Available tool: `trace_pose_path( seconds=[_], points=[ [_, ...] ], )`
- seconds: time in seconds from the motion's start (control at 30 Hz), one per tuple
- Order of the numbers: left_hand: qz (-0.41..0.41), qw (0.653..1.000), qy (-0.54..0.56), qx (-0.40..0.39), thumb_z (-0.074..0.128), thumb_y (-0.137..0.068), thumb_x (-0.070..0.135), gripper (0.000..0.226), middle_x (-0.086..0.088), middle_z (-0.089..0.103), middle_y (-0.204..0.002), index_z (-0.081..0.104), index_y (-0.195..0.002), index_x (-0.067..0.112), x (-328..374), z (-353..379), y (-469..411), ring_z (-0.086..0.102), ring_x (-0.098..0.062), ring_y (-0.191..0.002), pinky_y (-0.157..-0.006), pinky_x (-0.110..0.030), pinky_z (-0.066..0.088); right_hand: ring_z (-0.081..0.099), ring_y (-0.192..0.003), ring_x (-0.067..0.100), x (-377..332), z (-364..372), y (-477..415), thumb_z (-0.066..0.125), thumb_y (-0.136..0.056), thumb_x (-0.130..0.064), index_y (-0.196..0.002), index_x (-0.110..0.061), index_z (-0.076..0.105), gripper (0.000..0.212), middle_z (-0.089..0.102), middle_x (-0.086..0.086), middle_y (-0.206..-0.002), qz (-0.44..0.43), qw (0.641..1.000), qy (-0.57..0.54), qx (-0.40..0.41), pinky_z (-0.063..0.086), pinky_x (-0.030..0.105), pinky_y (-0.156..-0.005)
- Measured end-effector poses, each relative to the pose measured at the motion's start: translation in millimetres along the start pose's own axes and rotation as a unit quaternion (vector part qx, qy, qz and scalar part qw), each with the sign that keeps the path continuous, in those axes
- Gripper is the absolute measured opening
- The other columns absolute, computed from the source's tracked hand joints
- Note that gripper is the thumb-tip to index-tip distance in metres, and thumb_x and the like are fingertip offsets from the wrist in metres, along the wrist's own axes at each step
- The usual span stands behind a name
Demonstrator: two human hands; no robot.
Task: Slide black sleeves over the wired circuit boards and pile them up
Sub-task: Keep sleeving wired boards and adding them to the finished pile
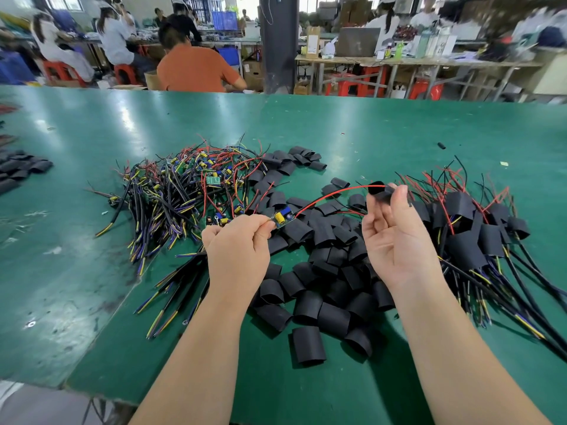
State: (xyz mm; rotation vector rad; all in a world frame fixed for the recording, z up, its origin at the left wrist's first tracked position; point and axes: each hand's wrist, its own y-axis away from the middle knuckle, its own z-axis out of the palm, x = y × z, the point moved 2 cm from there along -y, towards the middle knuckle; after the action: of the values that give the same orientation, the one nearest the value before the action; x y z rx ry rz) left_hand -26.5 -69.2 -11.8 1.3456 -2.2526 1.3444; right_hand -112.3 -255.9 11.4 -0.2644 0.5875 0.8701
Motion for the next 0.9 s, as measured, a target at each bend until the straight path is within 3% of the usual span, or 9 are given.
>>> trace_pose_path(
  seconds=[0.2, 0.4, 0.5, 0.57, 0.67, 0.77, 0.9],
  points=[
    [0.003, 1.000, -0.022, -0.003, 0.058, -0.094, 0.021, 0.015, 0.005, 0.066, -0.073, 0.072, -0.087, 0.020, -2, 3, 0, 0.056, -0.023, -0.061, -0.074, -0.029, 0.018, 0.066, -0.077, 0.007, -10, -3, -3, 0.068, -0.069, -0.033, -0.100, -0.016, 0.060, 0.036, 0.063, -0.004, -0.084, -0.033, 0.999, -0.009, -0.006, 0.047, 0.015, -0.069],
    [0.022, 1.000, -0.013, -0.005, 0.056, -0.092, 0.024, 0.017, 0.008, 0.065, -0.071, 0.070, -0.084, 0.022, 0, 2, 1, 0.056, -0.020, -0.062, -0.074, -0.027, 0.016, 0.065, -0.073, 0.007, -6, -3, -2, 0.069, -0.071, -0.029, -0.100, -0.017, 0.059, 0.032, 0.065, -0.008, -0.070, -0.048, 0.997, 0.053, -0.010, 0.049, 0.015, -0.069],
    [0.037, 0.999, -0.001, -0.019, 0.052, -0.091, 0.030, 0.021, 0.008, 0.065, -0.071, 0.071, -0.084, 0.023, 4, 3, 3, 0.055, -0.019, -0.061, -0.076, -0.028, 0.018, 0.061, -0.071, 0.008, -2, -5, -4, 0.068, -0.080, -0.016, -0.120, -0.015, 0.042, 0.047, 0.056, 0.000, -0.077, -0.053, 0.997, 0.061, 0.004, 0.051, 0.017, -0.070],
    [0.051, 0.998, 0.013, -0.023, 0.054, -0.091, 0.027, 0.019, 0.010, 0.063, -0.070, 0.071, -0.083, 0.022, 9, 3, 4, 0.053, -0.016, -0.061, -0.076, -0.029, 0.020, 0.060, -0.073, 0.009, 4, -4, -4, 0.069, -0.076, -0.014, -0.122, -0.013, 0.035, 0.058, 0.053, 0.006, -0.084, -0.033, 0.997, 0.076, -0.004, 0.051, 0.017, -0.068],
    [0.063, 0.997, 0.045, -0.030, 0.055, -0.090, 0.025, 0.017, 0.012, 0.055, -0.064, 0.070, -0.082, 0.022, 17, 4, 8, 0.048, -0.013, -0.057, -0.076, -0.032, 0.024, 0.061, -0.075, 0.014, 20, 1, 0, 0.071, -0.065, -0.016, -0.114, -0.012, 0.051, 0.053, 0.054, 0.013, -0.085, 0.008, 0.988, 0.143, -0.057, 0.049, 0.018, -0.066],
    [0.063, 0.995, 0.065, -0.046, 0.054, -0.090, 0.024, 0.018, 0.009, 0.063, -0.068, 0.070, -0.082, 0.020, 20, 4, 9, 0.053, -0.016, -0.059, -0.079, -0.036, 0.027, 0.058, -0.082, 0.025, 30, 4, 4, 0.075, -0.061, -0.018, -0.104, -0.017, 0.060, 0.045, 0.053, 0.022, -0.086, 0.000, 0.964, 0.242, -0.109, 0.047, 0.028, -0.075],
    [0.051, 0.993, 0.087, -0.054, 0.054, -0.090, 0.023, 0.019, 0.006, 0.067, -0.069, 0.071, -0.082, 0.017, 20, 1, 8, 0.061, -0.020, -0.065, -0.082, -0.044, 0.034, 0.064, -0.075, 0.017, 30, 0, 0, 0.073, -0.065, -0.013, -0.097, -0.014, 0.060, 0.035, 0.071, 0.012, -0.091, 0.011, 0.959, 0.250, -0.130, 0.048, 0.021, -0.067]
  ],
)
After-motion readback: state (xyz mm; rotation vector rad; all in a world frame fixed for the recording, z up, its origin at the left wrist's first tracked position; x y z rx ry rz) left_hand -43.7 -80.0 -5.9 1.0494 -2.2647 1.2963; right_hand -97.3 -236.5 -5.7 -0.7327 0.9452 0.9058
